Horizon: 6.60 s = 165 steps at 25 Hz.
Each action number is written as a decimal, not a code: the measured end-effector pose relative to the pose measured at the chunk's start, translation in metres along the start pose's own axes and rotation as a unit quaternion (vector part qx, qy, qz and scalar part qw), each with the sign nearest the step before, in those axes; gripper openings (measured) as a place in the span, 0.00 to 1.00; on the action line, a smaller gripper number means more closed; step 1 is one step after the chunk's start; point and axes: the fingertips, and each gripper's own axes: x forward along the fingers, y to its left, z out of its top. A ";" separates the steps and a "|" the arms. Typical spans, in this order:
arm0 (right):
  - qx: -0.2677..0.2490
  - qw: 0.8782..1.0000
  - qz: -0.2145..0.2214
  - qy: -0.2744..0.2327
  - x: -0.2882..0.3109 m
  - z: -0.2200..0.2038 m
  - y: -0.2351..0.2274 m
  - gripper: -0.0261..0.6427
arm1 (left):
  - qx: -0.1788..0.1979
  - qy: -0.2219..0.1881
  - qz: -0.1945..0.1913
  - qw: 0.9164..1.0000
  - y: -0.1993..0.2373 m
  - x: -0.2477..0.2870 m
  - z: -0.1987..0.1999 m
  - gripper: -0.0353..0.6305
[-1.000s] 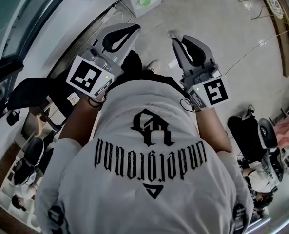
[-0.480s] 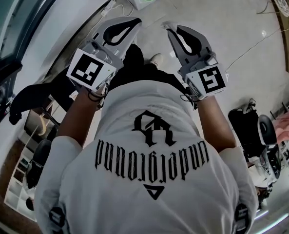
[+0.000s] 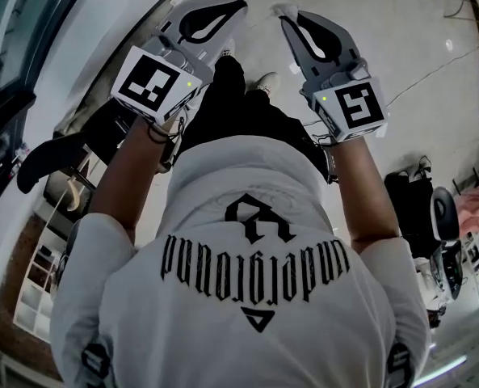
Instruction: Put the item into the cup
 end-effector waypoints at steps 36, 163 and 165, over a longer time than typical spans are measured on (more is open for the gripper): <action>-0.001 0.994 -0.050 0.101 0.149 -0.221 -0.088 0.11 | -0.051 0.077 0.021 0.995 0.075 0.101 -0.240 0.07; -0.079 0.989 -0.048 -0.118 -0.355 0.086 0.104 0.06 | 0.098 -0.102 0.040 0.989 -0.273 -0.133 0.128 0.08; -0.078 0.990 -0.039 -0.115 -0.356 0.084 0.104 0.06 | 0.096 -0.099 0.043 0.990 -0.279 -0.133 0.127 0.07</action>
